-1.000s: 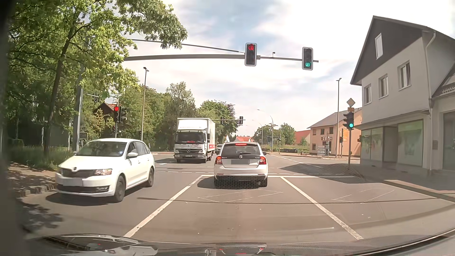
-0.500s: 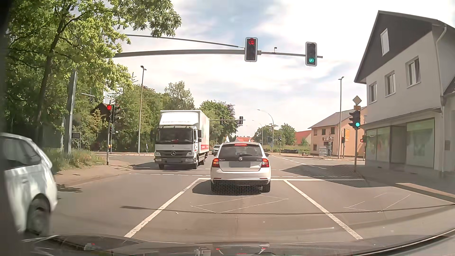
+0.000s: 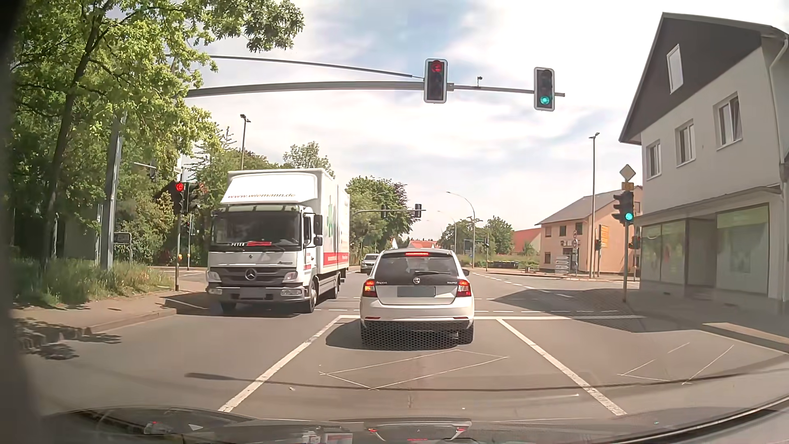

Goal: Follow the waypoints while adhering to traffic rules and regulations

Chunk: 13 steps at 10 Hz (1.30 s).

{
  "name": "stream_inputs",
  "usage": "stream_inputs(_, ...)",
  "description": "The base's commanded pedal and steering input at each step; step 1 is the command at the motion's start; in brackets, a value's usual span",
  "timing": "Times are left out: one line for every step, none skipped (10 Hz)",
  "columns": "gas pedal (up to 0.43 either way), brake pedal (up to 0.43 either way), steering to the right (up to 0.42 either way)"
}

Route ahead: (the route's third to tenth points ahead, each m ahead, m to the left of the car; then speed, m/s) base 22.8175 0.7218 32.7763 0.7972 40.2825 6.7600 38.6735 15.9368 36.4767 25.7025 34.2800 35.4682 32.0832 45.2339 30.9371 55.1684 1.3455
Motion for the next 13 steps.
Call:
stream_inputs(0.0, 0.0, 0.003)
stream_inputs(0.0, 0.0, 0.003)
stream_inputs(0.0, 0.0, 0.003)
stream_inputs(0.0, 0.0, 0.003)
stream_inputs(0.0, 0.0, 0.003)
stream_inputs(0.0, 0.0, 0.003)
stream_inputs(0.0, 0.0, 0.003)
stream_inputs(0.0, 0.0, 0.003)
stream_inputs(0.0, 0.0, 0.003)
stream_inputs(0.0, 0.0, 0.003)
stream_inputs(0.0, 0.0, 0.003)
stream_inputs(0.0, 0.0, 0.003)
stream_inputs(0.0, 0.0, 0.003)
